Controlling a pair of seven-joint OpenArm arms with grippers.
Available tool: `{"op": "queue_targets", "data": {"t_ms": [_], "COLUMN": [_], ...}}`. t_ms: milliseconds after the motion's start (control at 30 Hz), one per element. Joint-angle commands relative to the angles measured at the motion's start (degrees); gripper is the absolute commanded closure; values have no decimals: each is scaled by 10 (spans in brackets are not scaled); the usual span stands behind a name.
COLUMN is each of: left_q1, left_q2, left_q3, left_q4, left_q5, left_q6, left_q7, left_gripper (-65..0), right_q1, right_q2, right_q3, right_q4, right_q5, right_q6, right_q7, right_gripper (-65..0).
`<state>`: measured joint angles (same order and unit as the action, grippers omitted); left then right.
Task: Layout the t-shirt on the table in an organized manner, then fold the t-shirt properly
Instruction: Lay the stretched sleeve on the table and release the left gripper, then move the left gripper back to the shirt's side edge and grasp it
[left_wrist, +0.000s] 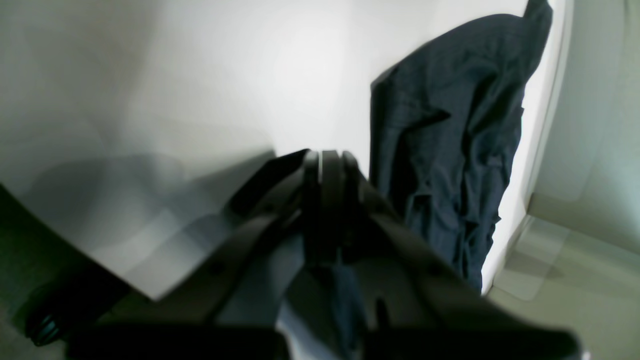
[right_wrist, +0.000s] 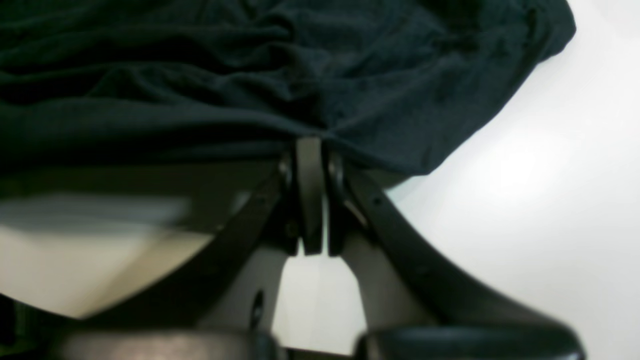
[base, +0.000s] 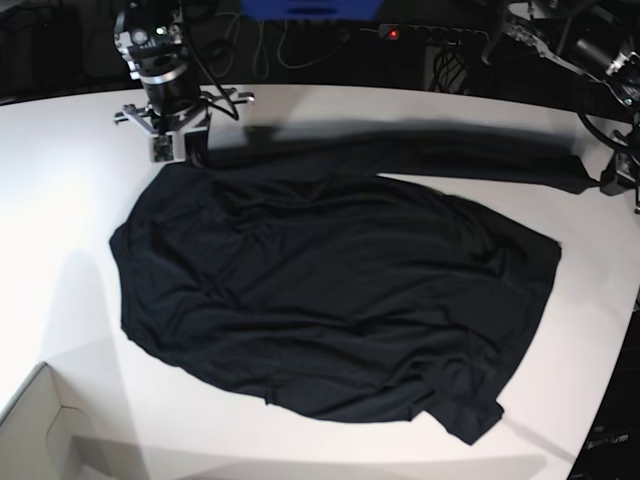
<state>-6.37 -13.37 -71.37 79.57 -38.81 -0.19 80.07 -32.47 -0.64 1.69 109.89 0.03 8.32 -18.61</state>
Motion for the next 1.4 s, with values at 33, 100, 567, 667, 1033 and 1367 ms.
{"op": "queue_targets", "data": {"t_ms": [33, 100, 567, 667, 1033, 1367], "left_q1": [4, 7, 34, 34, 17, -45], "left_q2": [-14, -14, 1, 2, 3, 68], "left_q3": [-1, -1, -1, -1, -13, 153], "left_q4": [8, 8, 7, 8, 66, 75], "left_q5": [-14, -13, -15, -15, -119, -39], "left_q6": [-1, -1, 0, 0, -1, 0], "left_q7": [-4, -7, -9, -6, -9, -101], "left_gripper": [-5, -6, -279, -303, -307, -308], "right_q1": [-8, -10, -20, -22, -39, -41], "right_q2": [1, 1, 7, 11, 23, 24], "right_q3": [-2, -3, -23, -37, -38, -38], "right_q4": [8, 1, -36, -39, -37, -38], "right_q5": [3, 3, 3, 3, 3, 3], "right_q6": [3, 3, 3, 3, 3, 3], "right_q7": [16, 15, 16, 12, 15, 15], "right_gripper": [0, 0, 0, 0, -175, -181]}}
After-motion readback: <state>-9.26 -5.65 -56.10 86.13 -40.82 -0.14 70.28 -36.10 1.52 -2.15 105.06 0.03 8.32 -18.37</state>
